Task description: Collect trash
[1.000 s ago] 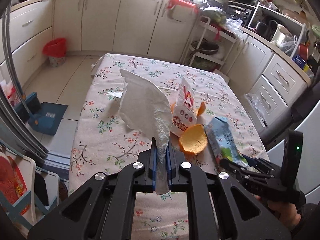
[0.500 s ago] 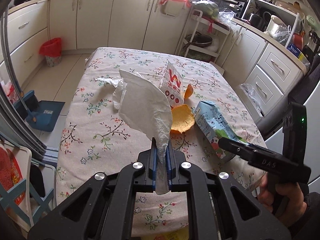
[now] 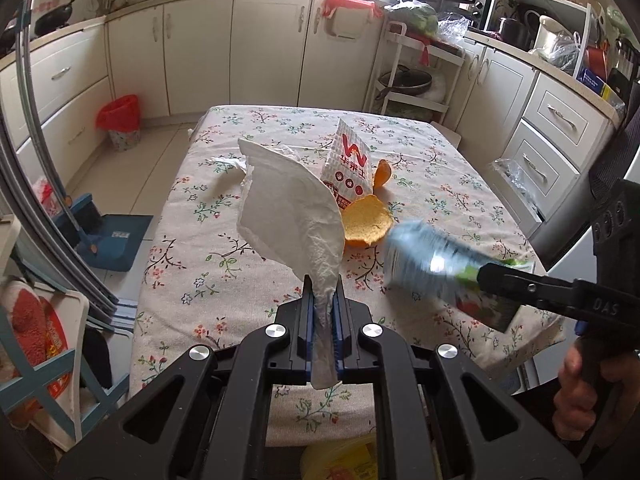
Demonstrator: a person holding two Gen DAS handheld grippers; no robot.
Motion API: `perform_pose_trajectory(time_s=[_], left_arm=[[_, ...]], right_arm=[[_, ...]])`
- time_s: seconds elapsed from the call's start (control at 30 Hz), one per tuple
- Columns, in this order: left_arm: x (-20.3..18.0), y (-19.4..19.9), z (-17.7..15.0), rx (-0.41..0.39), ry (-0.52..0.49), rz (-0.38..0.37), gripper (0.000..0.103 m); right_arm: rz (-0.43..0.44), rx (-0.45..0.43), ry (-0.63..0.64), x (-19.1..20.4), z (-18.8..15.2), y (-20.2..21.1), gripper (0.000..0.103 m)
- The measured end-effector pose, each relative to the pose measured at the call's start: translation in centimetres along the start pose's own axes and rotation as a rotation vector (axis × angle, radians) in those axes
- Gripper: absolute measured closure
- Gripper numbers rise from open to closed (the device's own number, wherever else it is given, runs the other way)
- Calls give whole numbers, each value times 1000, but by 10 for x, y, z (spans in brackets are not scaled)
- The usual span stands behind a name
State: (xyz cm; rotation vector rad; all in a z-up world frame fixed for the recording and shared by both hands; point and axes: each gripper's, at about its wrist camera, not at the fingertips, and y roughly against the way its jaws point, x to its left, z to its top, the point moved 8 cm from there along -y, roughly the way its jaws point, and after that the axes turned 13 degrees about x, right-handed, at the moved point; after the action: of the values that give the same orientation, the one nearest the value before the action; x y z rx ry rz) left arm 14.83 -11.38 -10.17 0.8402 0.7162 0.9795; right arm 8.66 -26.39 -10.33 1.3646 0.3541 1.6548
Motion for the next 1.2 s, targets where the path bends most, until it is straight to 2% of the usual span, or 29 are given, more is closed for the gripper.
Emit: perform_pose_trajectory(time_s=[0.1, 0.2, 0.33, 0.53, 0.73, 0.97, 1.2], left_arm=[[-3, 5, -8, -4, -4, 8, 96], [-4, 6, -17, 3, 5, 5, 96], [-7, 12, -26, -3, 11, 0, 96], [-7, 17, -43, 4, 23, -7, 96], [-12, 25, -58, 6, 13, -9, 96], [-21, 36, -90, 33, -3, -20, 96], [-36, 42, -138, 94, -16, -44, 96]], right_arm=[[6, -9, 27, 8, -8, 8, 45], [-51, -21, 60, 8, -14, 8, 45], [-71, -21, 67, 4, -17, 7, 45], [-27, -73, 78, 12, -24, 23, 45], [11, -63, 85, 21, -49, 34, 45], [14, 35, 131, 31, -117, 34, 45], [-41, 196, 135, 22, -180, 10, 45]])
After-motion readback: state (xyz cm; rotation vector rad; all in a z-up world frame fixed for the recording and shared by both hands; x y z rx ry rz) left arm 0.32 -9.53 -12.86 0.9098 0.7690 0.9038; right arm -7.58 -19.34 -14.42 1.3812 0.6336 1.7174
